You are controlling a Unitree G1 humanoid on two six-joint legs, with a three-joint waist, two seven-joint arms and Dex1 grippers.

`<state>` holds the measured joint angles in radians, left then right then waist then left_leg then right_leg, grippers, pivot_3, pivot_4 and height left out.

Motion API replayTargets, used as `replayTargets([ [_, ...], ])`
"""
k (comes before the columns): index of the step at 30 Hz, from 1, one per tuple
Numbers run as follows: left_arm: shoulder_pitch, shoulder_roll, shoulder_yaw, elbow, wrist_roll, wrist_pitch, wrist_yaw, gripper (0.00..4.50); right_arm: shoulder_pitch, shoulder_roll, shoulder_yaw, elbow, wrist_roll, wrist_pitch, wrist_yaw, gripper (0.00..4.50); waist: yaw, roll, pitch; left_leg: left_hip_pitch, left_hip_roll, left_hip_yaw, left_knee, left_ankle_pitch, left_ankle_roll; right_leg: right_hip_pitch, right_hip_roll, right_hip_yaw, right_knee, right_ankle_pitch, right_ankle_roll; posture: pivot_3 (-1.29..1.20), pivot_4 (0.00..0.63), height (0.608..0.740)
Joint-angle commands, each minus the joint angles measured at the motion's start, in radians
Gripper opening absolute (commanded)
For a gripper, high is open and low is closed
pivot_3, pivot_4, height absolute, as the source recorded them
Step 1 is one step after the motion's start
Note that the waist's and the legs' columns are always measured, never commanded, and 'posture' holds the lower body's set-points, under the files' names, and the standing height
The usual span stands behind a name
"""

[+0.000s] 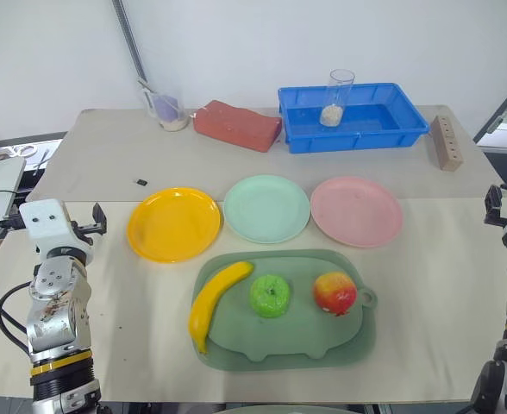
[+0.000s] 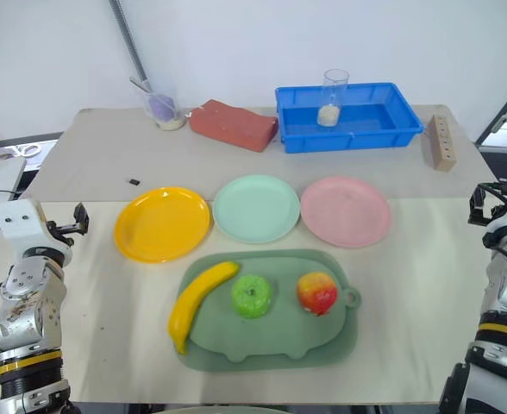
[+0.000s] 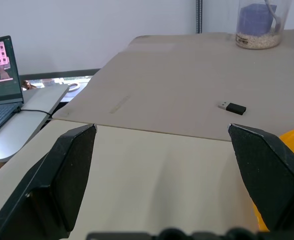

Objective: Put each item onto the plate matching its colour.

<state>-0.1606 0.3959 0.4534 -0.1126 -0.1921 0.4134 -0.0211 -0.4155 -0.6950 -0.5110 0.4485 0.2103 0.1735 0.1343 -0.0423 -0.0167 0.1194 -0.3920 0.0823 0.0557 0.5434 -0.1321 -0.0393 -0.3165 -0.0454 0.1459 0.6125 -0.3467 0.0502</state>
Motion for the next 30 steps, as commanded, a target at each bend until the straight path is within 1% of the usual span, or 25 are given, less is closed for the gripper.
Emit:
replayTargets([
  [1,-0.021,0.023,0.009,-0.002,0.009,-0.035,-0.006,4.50,-0.019,0.000,-0.002,-0.007,-0.003,-0.045,-0.007,4.45,0.003,0.000,0.000,0.000,0.000,0.000,0.000,0.000,0.000,0.000,0.000,0.000,0.000,0.000,0.000,0.00,0.150,0.740],
  [8,-0.026,0.045,0.006,0.004,-0.002,-0.030,-0.052,4.50,-0.030,0.017,0.023,0.011,-0.005,-0.079,-0.005,4.45,0.003,0.000,0.000,-0.001,0.000,0.000,0.000,0.000,0.000,0.000,0.000,0.000,0.000,0.000,0.000,0.00,0.150,0.740],
  [10,-0.026,0.064,0.009,0.007,-0.015,-0.031,-0.088,4.50,-0.034,0.016,0.036,0.011,-0.008,-0.088,0.007,4.45,0.001,0.000,0.000,-0.001,0.000,0.000,0.000,0.000,0.000,0.000,0.000,0.000,0.000,0.000,0.000,0.00,0.150,0.740],
  [12,-0.020,0.105,0.016,-0.003,-0.027,-0.029,-0.141,4.50,-0.041,0.012,0.055,-0.003,-0.003,-0.080,0.043,4.45,0.000,0.000,0.000,-0.001,0.000,0.000,0.000,0.000,0.000,0.000,0.000,0.000,0.000,0.000,0.000,0.00,0.150,0.740],
  [17,0.013,0.195,0.039,-0.107,-0.145,0.044,-0.309,4.50,-0.064,-0.013,0.138,-0.075,0.024,-0.047,0.223,4.45,-0.004,0.002,-0.001,0.000,0.000,0.001,-0.001,0.000,0.000,0.000,0.000,0.000,0.000,0.000,0.000,0.00,0.150,0.740],
  [18,0.035,0.216,0.036,-0.170,-0.186,0.083,-0.347,4.50,-0.080,-0.020,0.169,-0.102,0.044,-0.023,0.296,4.45,-0.004,0.003,-0.001,-0.001,0.000,0.001,-0.001,0.000,0.000,0.000,0.000,0.000,0.000,0.000,0.000,0.00,0.150,0.740],
  [21,0.129,0.285,0.019,-0.347,-0.313,0.186,-0.481,4.50,-0.121,-0.035,0.265,-0.206,0.119,0.072,0.518,4.45,-0.009,0.004,-0.001,-0.001,0.001,0.001,-0.001,0.000,0.000,-0.001,0.000,0.000,0.000,0.000,0.000,0.00,0.150,0.740],
  [23,0.183,0.322,0.011,-0.437,-0.384,0.249,-0.533,4.50,-0.134,-0.045,0.300,-0.274,0.170,0.134,0.617,4.45,-0.005,0.004,0.000,0.000,0.001,0.001,-0.002,0.000,0.000,0.000,0.001,0.000,0.000,0.000,0.000,0.00,0.150,0.740],
  [26,0.250,0.401,-0.003,-0.540,-0.498,0.335,-0.643,4.50,-0.162,-0.043,0.368,-0.415,0.279,0.270,0.756,4.45,0.001,0.003,0.001,0.002,0.002,0.000,-0.003,0.000,0.000,-0.003,0.001,-0.002,0.000,0.000,-0.001,0.00,0.150,0.740],
  [28,0.280,0.478,-0.056,-0.593,-0.524,0.386,-0.701,4.50,-0.177,-0.063,0.421,-0.517,0.352,0.363,0.856,4.45,0.004,0.003,0.001,0.002,0.002,0.000,-0.002,0.000,-0.001,-0.003,0.000,-0.003,-0.001,-0.001,-0.002,0.00,0.150,0.740],
  [30,0.283,0.516,-0.095,-0.603,-0.546,0.416,-0.728,4.50,-0.189,-0.081,0.456,-0.588,0.403,0.436,0.920,4.45,0.005,0.003,0.001,0.001,0.002,0.000,-0.002,-0.005,-0.008,-0.003,0.000,-0.003,-0.001,0.000,-0.002,0.00,0.150,0.740],
])
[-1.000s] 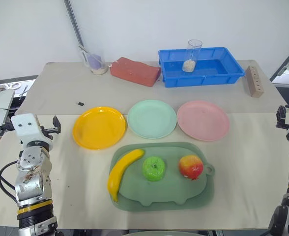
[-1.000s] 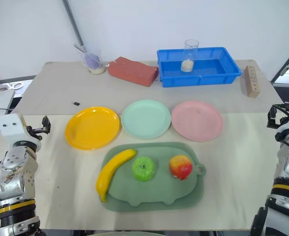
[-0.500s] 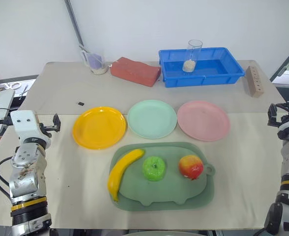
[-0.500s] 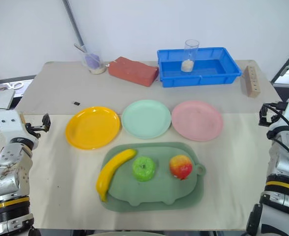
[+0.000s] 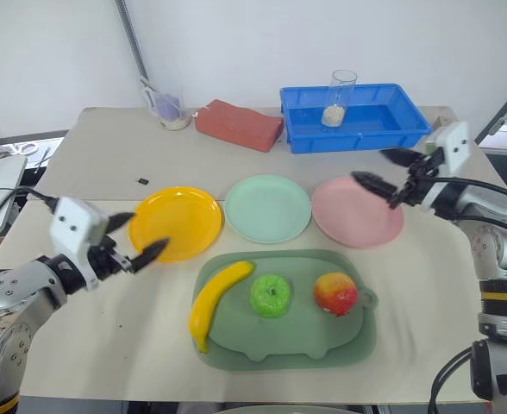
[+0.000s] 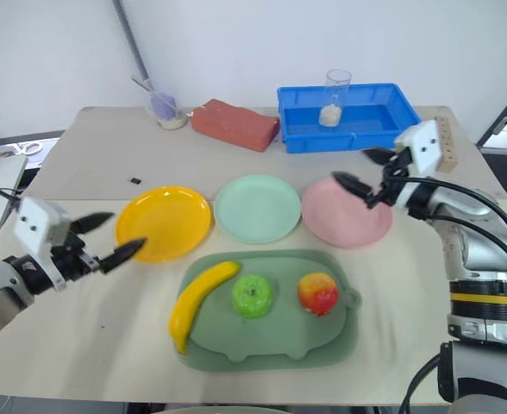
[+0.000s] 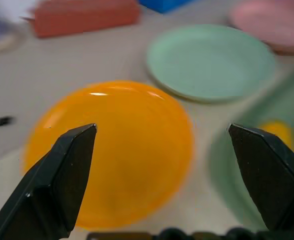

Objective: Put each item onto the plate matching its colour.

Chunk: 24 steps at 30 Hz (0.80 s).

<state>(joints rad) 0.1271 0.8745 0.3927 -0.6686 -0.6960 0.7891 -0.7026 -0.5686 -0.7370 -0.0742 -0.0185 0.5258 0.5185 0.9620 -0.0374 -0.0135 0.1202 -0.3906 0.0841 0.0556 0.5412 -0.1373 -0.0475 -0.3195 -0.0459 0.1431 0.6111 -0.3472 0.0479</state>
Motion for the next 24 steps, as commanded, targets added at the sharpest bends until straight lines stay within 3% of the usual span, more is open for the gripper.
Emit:
replayTargets([
  [1,-0.018,0.046,-0.076,-0.043,-0.035,0.055,-0.040,4.50,-0.039,-0.052,0.040,-0.166,0.114,0.122,0.128,4.45,0.003,0.000,0.000,0.000,0.000,0.000,0.000,0.000,0.000,0.000,0.000,0.000,0.000,0.000,0.000,0.00,0.150,0.740],
  [7,-0.110,0.027,-0.278,0.001,0.032,0.085,-0.003,4.50,-0.054,-0.074,0.097,-0.355,0.215,0.228,0.203,4.45,0.004,-0.001,0.000,-0.001,0.000,-0.001,0.000,-0.001,0.000,-0.002,0.000,0.000,0.000,-0.002,-0.004,0.00,0.150,0.740],
  [22,-0.266,-0.068,-0.554,0.108,0.256,0.055,0.066,4.50,-0.115,0.002,0.093,-0.500,0.311,0.339,0.035,4.45,0.007,-0.001,-0.001,-0.009,0.000,-0.004,0.001,0.004,0.008,-0.011,0.001,0.000,0.001,0.001,-0.003,0.00,0.150,0.740],
  [24,-0.268,-0.067,-0.567,0.101,0.263,0.063,0.060,3.96,-0.111,-0.006,0.094,-0.509,0.314,0.340,0.032,4.50,0.007,-0.001,-0.001,-0.009,0.000,-0.004,0.001,0.004,0.008,-0.012,0.002,0.000,0.001,0.001,-0.003,0.00,0.150,0.740],
])
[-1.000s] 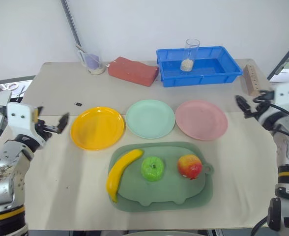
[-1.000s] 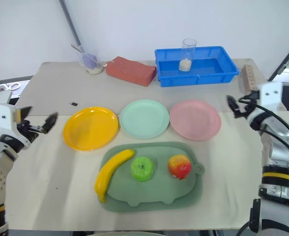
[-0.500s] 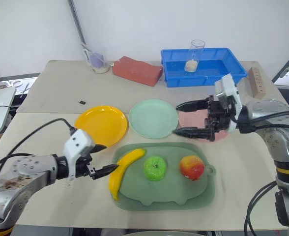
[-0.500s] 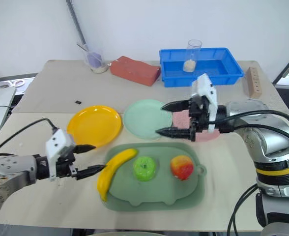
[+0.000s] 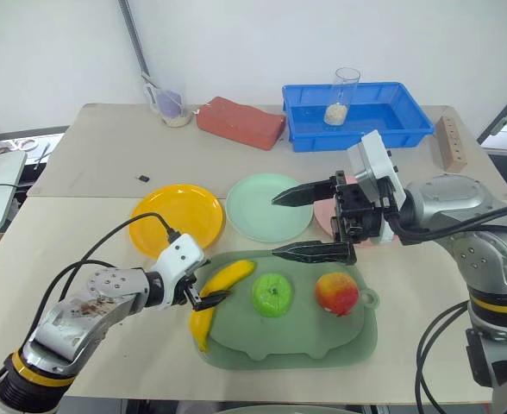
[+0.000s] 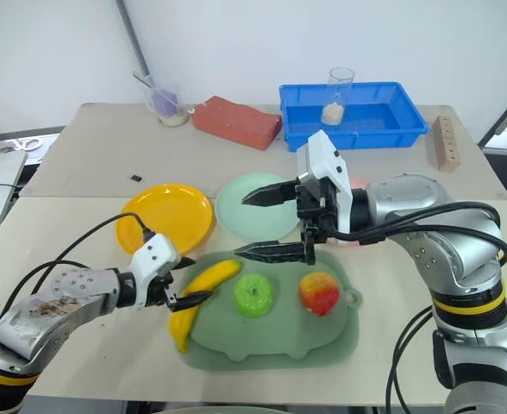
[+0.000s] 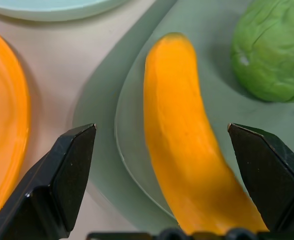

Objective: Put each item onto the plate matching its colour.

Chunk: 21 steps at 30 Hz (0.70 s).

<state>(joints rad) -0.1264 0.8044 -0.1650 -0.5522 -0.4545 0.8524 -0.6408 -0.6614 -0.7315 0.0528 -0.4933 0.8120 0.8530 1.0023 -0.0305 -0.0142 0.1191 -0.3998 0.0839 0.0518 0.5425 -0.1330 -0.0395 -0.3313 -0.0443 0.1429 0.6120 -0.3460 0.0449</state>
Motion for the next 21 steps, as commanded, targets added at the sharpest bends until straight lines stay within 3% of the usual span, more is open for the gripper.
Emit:
replayTargets([
  [1,-0.016,0.005,-0.016,-0.018,0.029,-0.001,-0.005,3.71,-0.016,-0.015,-0.032,-0.037,0.027,0.005,-0.008,4.50,0.000,0.000,0.000,0.000,0.000,0.000,0.000,0.000,0.000,0.000,0.000,0.000,0.000,0.000,0.000,0.00,0.150,0.740],
  [6,-0.022,0.004,-0.030,-0.003,0.061,-0.008,-0.005,1.34,-0.011,-0.023,-0.032,-0.036,0.024,-0.002,-0.010,4.50,0.001,0.000,0.000,0.000,0.000,0.000,0.000,0.000,0.000,-0.001,0.000,0.000,0.001,0.000,0.000,0.00,0.150,0.740],
  [7,-0.025,0.002,-0.028,0.000,0.064,-0.006,-0.003,1.16,-0.012,-0.022,-0.032,-0.034,0.024,-0.003,-0.011,4.50,0.002,0.000,0.000,0.000,0.000,0.000,0.000,0.000,0.000,-0.001,0.000,0.000,0.001,0.000,0.000,0.00,0.150,0.740],
  [11,-0.057,-0.026,0.050,0.011,0.032,0.054,0.025,1.16,-0.007,-0.025,-0.030,-0.023,0.012,-0.016,-0.007,4.50,0.006,0.000,0.000,-0.001,0.000,0.000,0.000,0.000,0.000,-0.001,0.000,0.000,0.001,0.000,0.000,0.00,0.150,0.740],
  [16,-0.201,-0.047,0.233,0.078,-0.038,0.170,0.063,1.16,-0.013,-0.020,-0.028,0.001,-0.008,-0.033,-0.008,4.50,0.015,-0.001,0.000,-0.004,0.000,-0.003,0.002,0.000,0.001,-0.003,0.002,-0.001,0.002,0.000,0.000,0.00,0.150,0.740],
  [21,-0.315,0.002,0.235,0.290,0.075,0.094,0.094,1.16,-0.032,-0.011,0.039,0.012,-0.075,-0.054,-0.011,4.50,0.016,0.000,-0.001,-0.004,-0.001,-0.004,0.003,0.001,0.001,-0.003,0.002,-0.002,0.003,0.001,0.000,0.00,0.150,0.740],
])
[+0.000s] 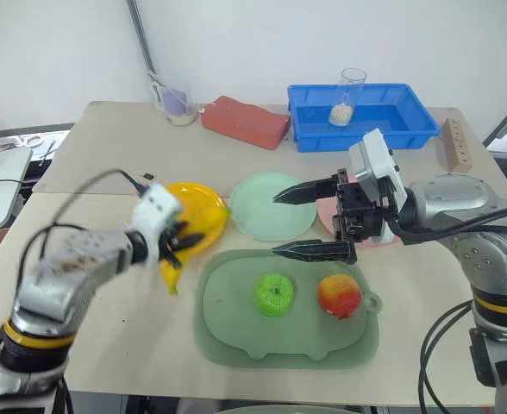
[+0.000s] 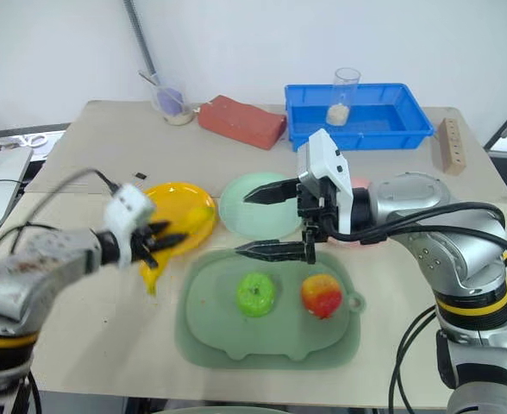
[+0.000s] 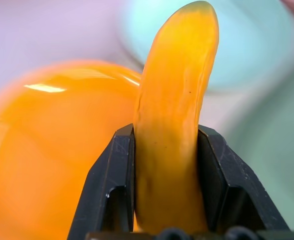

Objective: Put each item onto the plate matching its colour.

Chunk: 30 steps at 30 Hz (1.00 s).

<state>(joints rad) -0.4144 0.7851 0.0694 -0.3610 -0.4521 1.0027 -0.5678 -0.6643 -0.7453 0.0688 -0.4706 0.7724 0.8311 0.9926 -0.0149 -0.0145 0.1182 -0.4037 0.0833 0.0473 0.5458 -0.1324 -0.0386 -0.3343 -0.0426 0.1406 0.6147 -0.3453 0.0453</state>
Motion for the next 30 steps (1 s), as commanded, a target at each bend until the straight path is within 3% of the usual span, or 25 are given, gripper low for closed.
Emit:
replayTargets([
  [1,-0.041,0.021,-0.012,0.148,0.095,-0.085,0.024,1.16,-0.035,0.010,0.037,-0.009,-0.050,-0.034,-0.006,4.50,-0.001,0.002,-0.001,0.000,0.000,0.000,0.000,0.000,0.000,0.000,0.000,0.000,0.000,0.000,0.000,0.00,0.150,0.740],
  [6,-0.088,-0.041,-0.067,0.264,0.173,-0.196,0.041,1.16,-0.077,0.052,0.056,0.028,-0.091,-0.029,-0.042,4.50,0.000,0.002,-0.001,-0.001,0.000,-0.003,0.000,0.000,0.000,-0.002,0.001,0.000,0.002,0.000,0.000,0.00,0.150,0.740],
  [13,-0.101,-0.050,-0.048,0.306,0.191,-0.276,-0.001,4.45,-0.059,0.037,0.052,0.037,-0.124,-0.037,-0.028,4.50,0.006,0.000,-0.001,-0.002,0.000,-0.003,0.002,0.000,0.000,-0.002,0.001,0.000,0.004,0.000,0.000,0.00,0.150,0.740],
  [17,-0.102,-0.005,-0.012,0.272,0.145,-0.331,-0.110,4.45,-0.036,0.010,0.057,0.029,-0.132,-0.031,-0.008,4.50,0.002,0.000,-0.001,-0.002,0.000,-0.003,0.001,0.000,0.000,-0.002,0.001,0.000,0.006,0.000,0.000,0.00,0.150,0.740],
  [22,0.025,0.066,0.008,0.040,-0.042,-0.397,-0.422,4.45,0.019,-0.032,0.083,0.006,-0.141,-0.044,0.045,4.50,0.000,0.001,-0.002,-0.001,0.000,-0.001,0.001,0.000,0.000,-0.002,0.001,0.000,0.006,0.000,0.000,0.00,0.150,0.740],
  [26,0.112,0.076,-0.056,-0.114,-0.096,-0.484,-0.578,4.45,0.049,-0.078,0.027,-0.026,-0.092,-0.002,0.072,4.50,0.002,0.001,-0.002,0.000,0.000,-0.001,0.000,0.000,0.000,-0.002,0.001,0.000,0.007,0.000,-0.001,0.00,0.150,0.740],
  [30,0.148,0.056,-0.172,-0.128,-0.036,-0.575,-0.649,4.45,0.122,-0.224,-0.053,-0.120,-0.011,0.064,0.134,4.50,0.005,0.001,-0.002,-0.001,0.000,-0.001,0.002,0.000,0.000,-0.001,0.001,-0.001,0.005,0.000,-0.001,0.00,0.150,0.740],
])
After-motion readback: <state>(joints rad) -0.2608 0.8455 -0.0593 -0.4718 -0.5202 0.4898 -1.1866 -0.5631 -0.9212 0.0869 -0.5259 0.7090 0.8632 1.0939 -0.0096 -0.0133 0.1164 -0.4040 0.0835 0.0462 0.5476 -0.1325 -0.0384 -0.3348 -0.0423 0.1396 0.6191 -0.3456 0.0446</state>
